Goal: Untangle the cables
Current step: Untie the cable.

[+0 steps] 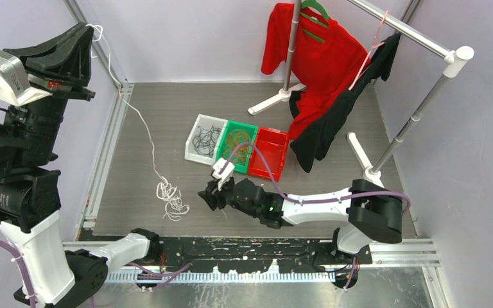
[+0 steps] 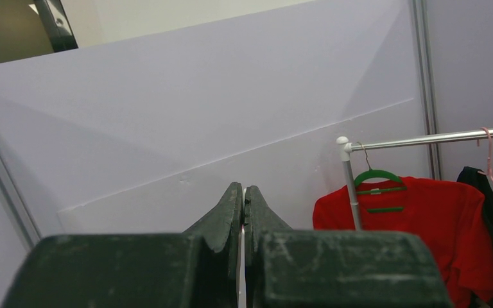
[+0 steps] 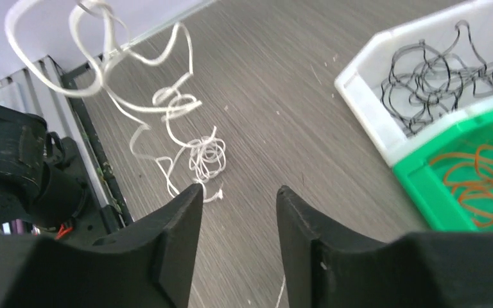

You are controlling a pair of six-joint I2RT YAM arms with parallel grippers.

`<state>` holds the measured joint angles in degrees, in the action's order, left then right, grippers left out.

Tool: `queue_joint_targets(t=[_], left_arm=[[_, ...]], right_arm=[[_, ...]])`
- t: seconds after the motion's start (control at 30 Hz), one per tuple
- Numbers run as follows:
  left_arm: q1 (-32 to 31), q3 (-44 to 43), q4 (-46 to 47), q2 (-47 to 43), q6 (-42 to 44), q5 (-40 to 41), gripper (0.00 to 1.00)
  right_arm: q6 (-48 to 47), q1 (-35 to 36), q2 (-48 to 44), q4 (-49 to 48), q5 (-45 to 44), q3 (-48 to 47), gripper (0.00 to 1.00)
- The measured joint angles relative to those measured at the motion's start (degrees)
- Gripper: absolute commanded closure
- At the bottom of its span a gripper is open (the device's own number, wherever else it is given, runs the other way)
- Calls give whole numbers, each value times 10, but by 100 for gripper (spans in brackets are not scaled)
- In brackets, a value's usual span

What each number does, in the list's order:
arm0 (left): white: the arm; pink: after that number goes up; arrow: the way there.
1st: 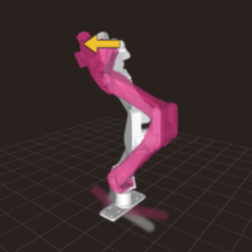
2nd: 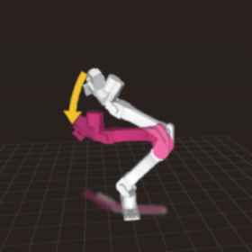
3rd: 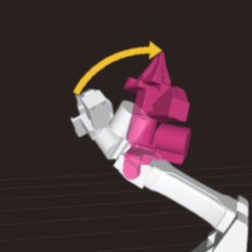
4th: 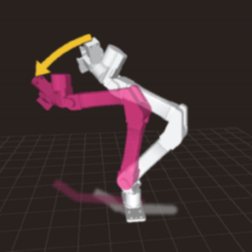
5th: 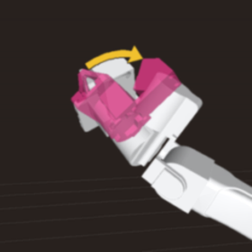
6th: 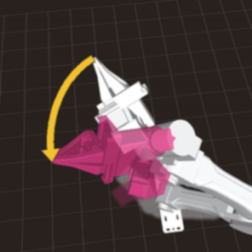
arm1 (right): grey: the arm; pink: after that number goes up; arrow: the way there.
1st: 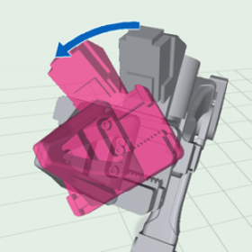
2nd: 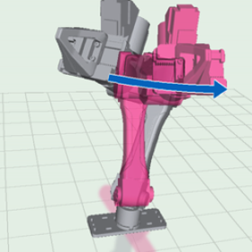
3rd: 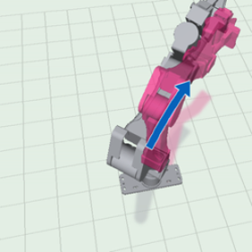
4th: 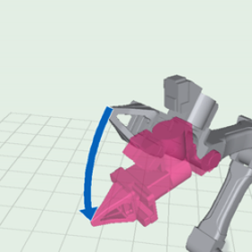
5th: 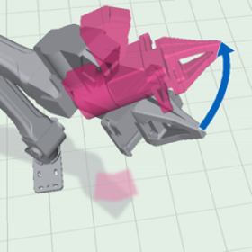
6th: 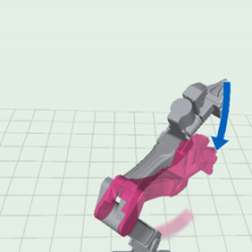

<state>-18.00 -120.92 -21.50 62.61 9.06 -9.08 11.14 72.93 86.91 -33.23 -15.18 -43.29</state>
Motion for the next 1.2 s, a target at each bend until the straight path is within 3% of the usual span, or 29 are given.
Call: queue_joint_targets(t=[0.23, 0.43, 0.67, 0.83, 1.03, 1.2], left_arm=[[0, 4, -1, 6, -1, -7, 100], [0, 4, -3, 10, -2, -15, 100], [0, 3, -5, 13, -12, -21, 100], [0, 3, -7, 14, -12, -28, 100], [0, 3, -7, 14, -12, -32, 100], [0, 3, -7, 14, -12, -32, 100]], right_arm=[[-73, 36, 33, -16, 27, -90, 35], [-126, 48, 91, -38, 47, -184, 36], [-181, 48, 167, -33, -15, -236, 47], [-203, 47, 176, -25, -52, -232, 73], [-197, 46, 155, -37, -55, -177, 87], [-181, 46, 108, -41, -55, -102, 85]])
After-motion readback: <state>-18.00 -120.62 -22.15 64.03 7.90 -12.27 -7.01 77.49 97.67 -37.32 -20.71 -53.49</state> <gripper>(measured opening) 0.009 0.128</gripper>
